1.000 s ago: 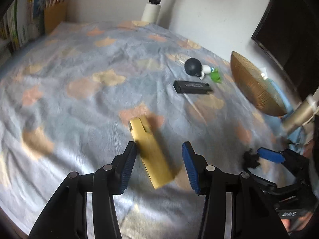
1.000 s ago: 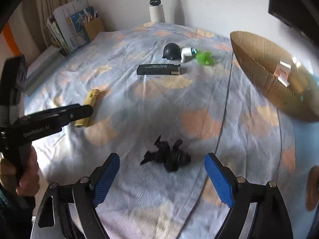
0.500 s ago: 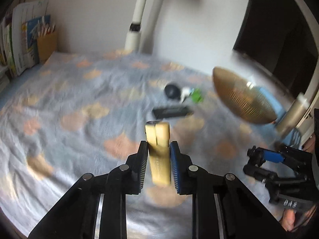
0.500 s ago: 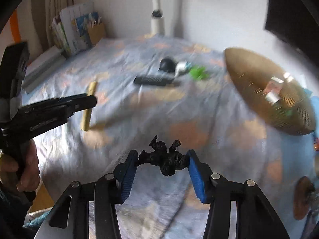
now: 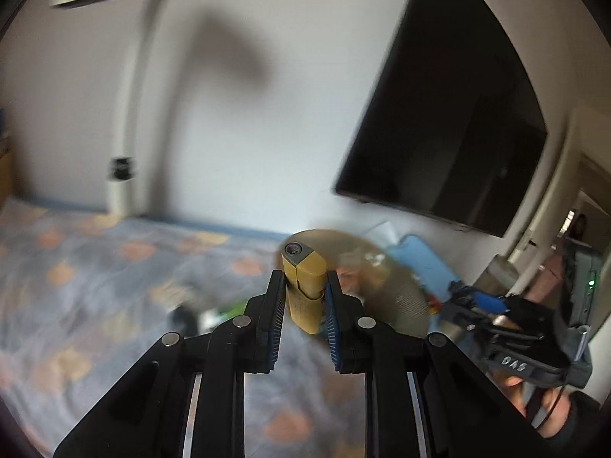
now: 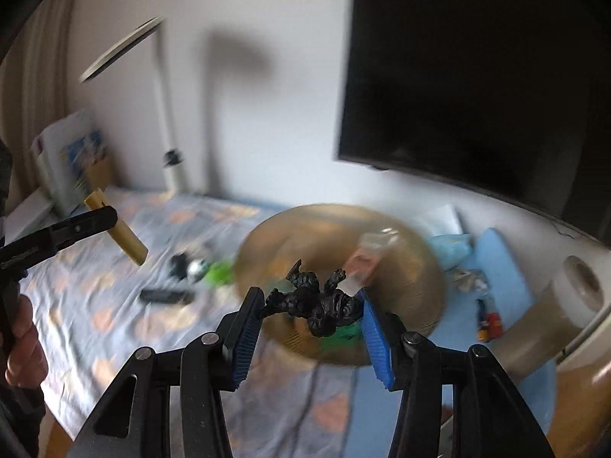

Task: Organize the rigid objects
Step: 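Carry dragon and lighter over the golden bowl and open both tools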

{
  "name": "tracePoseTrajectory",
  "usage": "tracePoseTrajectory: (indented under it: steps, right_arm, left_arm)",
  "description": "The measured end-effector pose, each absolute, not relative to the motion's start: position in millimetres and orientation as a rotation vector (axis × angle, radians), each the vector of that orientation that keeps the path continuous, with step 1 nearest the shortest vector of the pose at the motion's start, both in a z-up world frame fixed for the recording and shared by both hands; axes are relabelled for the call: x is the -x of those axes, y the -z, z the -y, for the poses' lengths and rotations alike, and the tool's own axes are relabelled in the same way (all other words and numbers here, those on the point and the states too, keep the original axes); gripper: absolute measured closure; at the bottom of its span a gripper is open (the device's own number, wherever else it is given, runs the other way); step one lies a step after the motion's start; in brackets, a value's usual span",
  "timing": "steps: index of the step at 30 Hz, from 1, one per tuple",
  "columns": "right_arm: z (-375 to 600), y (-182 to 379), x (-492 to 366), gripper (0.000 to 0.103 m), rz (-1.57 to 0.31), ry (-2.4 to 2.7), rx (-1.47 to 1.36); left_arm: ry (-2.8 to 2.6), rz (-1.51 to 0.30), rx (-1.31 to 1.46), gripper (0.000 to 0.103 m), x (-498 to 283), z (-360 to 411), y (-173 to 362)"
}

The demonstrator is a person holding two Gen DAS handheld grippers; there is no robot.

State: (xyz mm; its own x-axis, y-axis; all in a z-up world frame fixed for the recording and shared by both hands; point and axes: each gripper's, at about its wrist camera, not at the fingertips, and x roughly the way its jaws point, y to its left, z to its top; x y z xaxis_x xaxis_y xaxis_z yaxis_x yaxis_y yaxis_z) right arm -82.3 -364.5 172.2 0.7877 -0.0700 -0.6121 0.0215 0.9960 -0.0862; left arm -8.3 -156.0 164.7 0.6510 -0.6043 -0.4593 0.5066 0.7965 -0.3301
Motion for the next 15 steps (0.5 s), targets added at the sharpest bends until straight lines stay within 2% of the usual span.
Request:
tracePoseTrajectory:
  steps: [4,8,13,15]
  right_arm:
    - [394.8,-170.0,62.9,0.054,-0.682,0.085,-0.018]
    - [416.0,-147.7,39.1,0.054,-0.746,0.102,-0.090]
    - [431.0,-121.5,23.1,0.054,-0.809,0.094,-0.157]
    - [432.5,-118.7,19.4,0.048,-0.819,0.093,-0.165]
  left_arm:
    - [0.707,-0.653,0.169,0.086,-16.3,203.0,-152.4]
    - [0.729,-0.752,0.125,0.086,-39.8,244.6,-117.8]
    - [0.727,-0.810,0.076,0.083,-47.0,266.4,-93.2]
    - [0.703,-0.787,0.038,0.051,-45.3,268.8,-94.4]
